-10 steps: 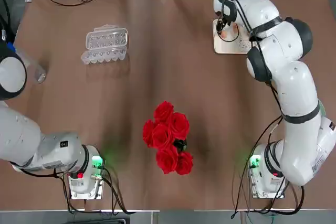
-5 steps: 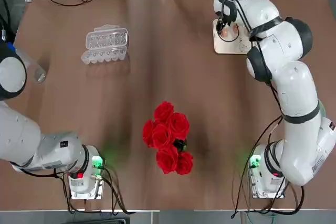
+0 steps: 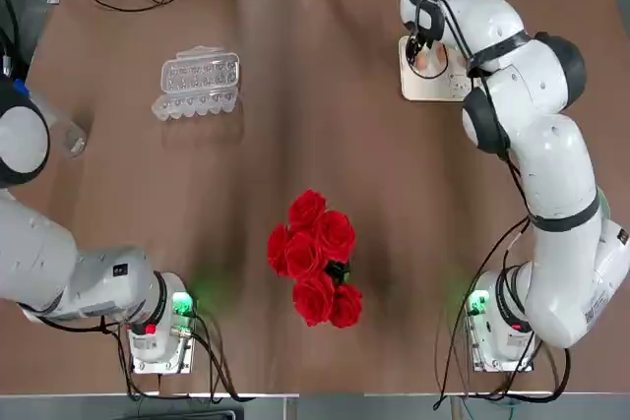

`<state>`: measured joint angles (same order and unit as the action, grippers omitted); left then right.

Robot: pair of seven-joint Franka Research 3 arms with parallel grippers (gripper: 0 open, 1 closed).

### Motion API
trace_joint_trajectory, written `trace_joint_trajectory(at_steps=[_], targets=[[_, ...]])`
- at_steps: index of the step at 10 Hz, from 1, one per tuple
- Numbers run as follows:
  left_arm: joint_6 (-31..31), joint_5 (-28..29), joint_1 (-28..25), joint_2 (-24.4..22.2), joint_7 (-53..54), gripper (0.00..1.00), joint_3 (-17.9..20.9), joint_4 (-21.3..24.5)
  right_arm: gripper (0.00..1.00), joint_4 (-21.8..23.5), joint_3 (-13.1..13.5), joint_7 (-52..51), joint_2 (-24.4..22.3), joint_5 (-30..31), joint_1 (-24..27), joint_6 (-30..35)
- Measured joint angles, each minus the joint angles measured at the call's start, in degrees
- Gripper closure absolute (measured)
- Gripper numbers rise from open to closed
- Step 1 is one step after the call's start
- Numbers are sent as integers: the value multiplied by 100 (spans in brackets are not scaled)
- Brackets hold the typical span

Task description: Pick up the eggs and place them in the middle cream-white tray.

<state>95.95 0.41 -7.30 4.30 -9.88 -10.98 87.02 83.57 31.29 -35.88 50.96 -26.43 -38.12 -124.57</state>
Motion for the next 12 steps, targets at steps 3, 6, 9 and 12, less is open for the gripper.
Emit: trace_joint_trajectory(at_steps=[3,6,9,12], targets=[[0,0,0,1,0,0,0,0,0,0,0,0,-1,-39,0,7],[0,0,1,1,0,0,-1,0,0,-1,0,0,-87,-45,-2,302],[0,0,1,1,0,0,-2,0,0,0,-1,0,-154,-49,-2,367],[1,0,1,1,0,0,-2,0,0,-41,13,1,-264,-57,-6,690]])
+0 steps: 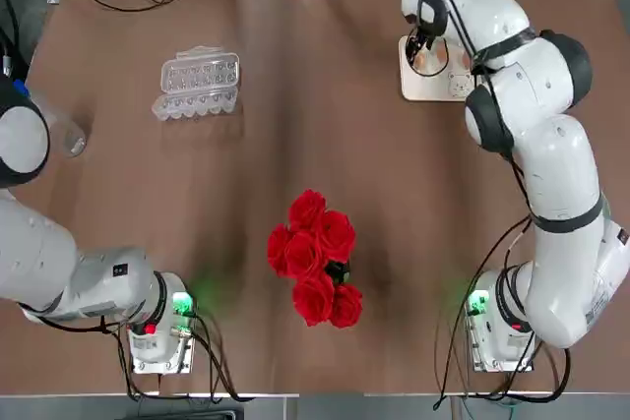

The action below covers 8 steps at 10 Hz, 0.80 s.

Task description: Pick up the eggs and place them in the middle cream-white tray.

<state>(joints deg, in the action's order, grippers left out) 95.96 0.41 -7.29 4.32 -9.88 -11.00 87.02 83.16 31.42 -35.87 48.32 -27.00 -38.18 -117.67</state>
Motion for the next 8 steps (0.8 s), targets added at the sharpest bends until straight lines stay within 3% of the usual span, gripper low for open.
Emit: trace_joint_trajectory(at_steps=[2,5,8], targets=[[2,0,0,0,0,0,0,-1,0,-252,279,13,-400,0,-13,883],[4,0,13,1,0,0,-8,-1,0,-1160,1337,37,-925,4,-10,2665],[7,0,11,2,0,0,-9,-2,0,-1630,2046,676,-1066,2,-131,3039]])
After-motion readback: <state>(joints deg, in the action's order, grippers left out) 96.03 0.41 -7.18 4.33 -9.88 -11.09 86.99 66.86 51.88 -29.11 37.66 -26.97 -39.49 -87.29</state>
